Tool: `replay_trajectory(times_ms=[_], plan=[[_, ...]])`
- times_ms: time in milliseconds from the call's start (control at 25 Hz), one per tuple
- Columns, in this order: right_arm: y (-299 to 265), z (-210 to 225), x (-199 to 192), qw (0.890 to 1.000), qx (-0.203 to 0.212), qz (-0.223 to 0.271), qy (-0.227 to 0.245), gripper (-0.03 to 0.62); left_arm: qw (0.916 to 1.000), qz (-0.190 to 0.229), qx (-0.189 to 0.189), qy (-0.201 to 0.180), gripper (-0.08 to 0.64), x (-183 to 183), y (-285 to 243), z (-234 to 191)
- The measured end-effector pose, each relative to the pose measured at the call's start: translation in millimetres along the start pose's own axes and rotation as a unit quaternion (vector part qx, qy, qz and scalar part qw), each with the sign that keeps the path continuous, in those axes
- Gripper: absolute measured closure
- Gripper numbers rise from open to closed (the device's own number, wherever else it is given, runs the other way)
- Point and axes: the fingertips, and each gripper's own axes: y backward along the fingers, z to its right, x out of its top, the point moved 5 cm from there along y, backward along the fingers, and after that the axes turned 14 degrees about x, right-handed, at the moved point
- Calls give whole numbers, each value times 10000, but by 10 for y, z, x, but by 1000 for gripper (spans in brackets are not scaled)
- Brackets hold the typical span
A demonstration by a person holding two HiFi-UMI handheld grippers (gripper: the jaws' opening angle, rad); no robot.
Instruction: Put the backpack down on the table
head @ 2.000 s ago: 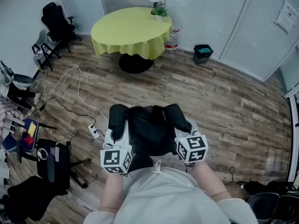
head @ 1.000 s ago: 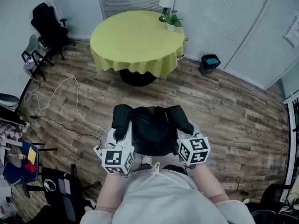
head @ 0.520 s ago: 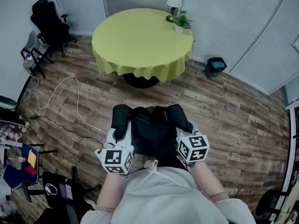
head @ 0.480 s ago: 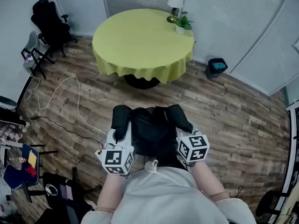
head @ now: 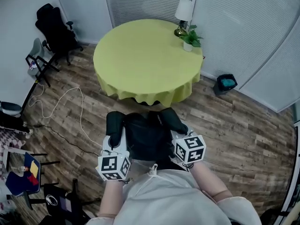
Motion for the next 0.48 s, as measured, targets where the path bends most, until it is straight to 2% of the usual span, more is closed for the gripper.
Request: replay_trajectory(times_ms=[280, 480], plan=[[-493, 963, 705, 9992, 288, 77, 269, 557, 9993, 261, 254, 122, 532, 393, -1004, 394], [-730, 1470, 998, 9989, 362, 37, 306, 557, 9988, 205, 359, 270, 532, 511, -1581, 583]])
